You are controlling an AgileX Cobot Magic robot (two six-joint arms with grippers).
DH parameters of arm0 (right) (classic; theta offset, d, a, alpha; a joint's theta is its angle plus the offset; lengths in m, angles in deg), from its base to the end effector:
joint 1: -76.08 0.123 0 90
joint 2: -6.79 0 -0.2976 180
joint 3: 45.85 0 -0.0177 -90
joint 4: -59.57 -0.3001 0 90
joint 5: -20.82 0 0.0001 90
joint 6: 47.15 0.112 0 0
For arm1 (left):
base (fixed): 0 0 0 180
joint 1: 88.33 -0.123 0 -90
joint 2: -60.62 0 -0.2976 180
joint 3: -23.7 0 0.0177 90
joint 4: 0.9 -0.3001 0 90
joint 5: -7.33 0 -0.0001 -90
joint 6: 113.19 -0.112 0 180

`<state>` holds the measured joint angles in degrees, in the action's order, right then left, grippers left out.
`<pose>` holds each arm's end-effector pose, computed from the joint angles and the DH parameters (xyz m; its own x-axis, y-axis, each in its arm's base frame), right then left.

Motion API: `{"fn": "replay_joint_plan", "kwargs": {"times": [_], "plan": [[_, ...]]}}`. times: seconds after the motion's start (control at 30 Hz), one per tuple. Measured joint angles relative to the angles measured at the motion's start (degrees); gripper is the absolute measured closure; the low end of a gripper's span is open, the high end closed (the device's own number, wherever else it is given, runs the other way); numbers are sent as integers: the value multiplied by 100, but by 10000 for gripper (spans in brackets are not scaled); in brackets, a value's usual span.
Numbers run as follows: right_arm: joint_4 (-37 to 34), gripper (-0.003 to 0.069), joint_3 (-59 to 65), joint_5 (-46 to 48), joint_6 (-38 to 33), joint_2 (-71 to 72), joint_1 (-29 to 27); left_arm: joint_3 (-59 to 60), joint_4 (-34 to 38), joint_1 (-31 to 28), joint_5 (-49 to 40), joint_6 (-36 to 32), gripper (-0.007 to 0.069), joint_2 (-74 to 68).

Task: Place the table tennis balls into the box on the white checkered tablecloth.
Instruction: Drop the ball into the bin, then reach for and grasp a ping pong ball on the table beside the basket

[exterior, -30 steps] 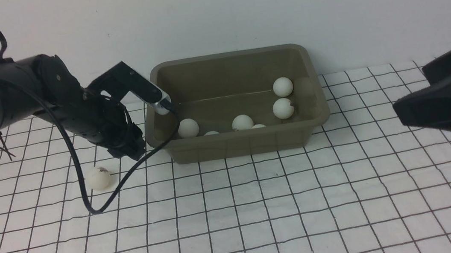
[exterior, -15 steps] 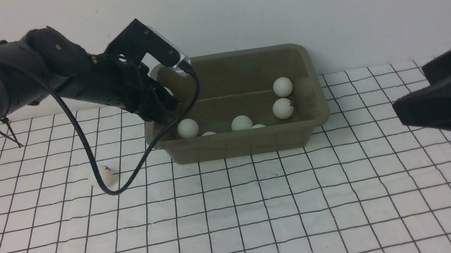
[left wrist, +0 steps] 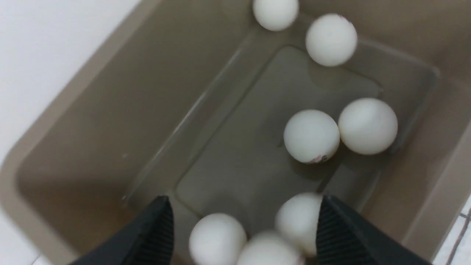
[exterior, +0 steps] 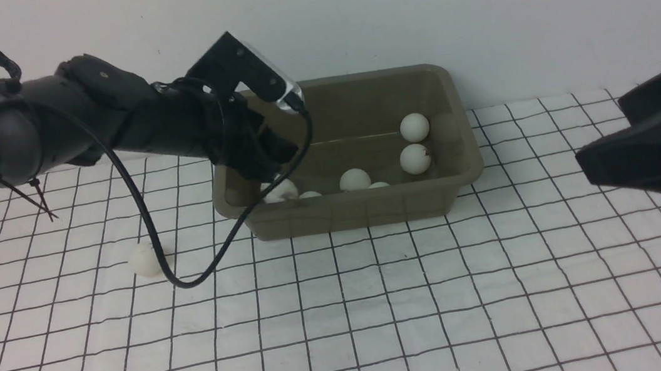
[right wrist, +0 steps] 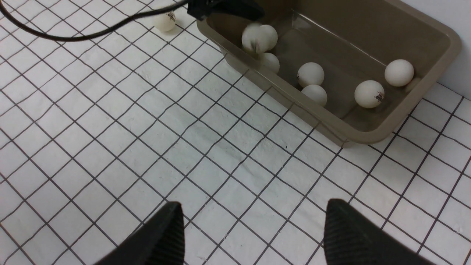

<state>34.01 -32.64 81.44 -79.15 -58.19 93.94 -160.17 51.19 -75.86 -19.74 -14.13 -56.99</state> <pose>0.2117 0.1125 0.3964 -0.4793 -0.4681 -0.7424 -0.7248 0.6881 0.0341 0.4779 -0.1469 0.2132 -0.2971 0.5738 -0.7632 0.7359 0.6469 0.1999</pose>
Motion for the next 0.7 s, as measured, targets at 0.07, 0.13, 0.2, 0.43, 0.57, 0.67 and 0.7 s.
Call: {"fn": "replay_joint_plan", "kwargs": {"times": [0.07,0.13,0.2,0.43,0.57,0.67,0.7], "plan": [[0,197,0,6,-2,0,0,0,-248,-36,-40,373,155,99],[0,197,0,38,-9,0,0,0,-979,-230,-211,1337,171,407],[0,197,0,49,-17,0,0,0,-1713,-457,-438,2142,199,622],[-26,197,0,61,-21,0,0,0,-3652,-1410,-1603,4437,260,650],[-58,197,0,61,-21,0,0,0,-3794,-1627,-1907,4551,262,343],[-98,197,0,64,-21,0,0,0,-3776,-1648,-1943,4403,262,-145],[-111,197,0,64,-21,0,0,0,-3730,-1627,-1921,4287,262,-347]]}}
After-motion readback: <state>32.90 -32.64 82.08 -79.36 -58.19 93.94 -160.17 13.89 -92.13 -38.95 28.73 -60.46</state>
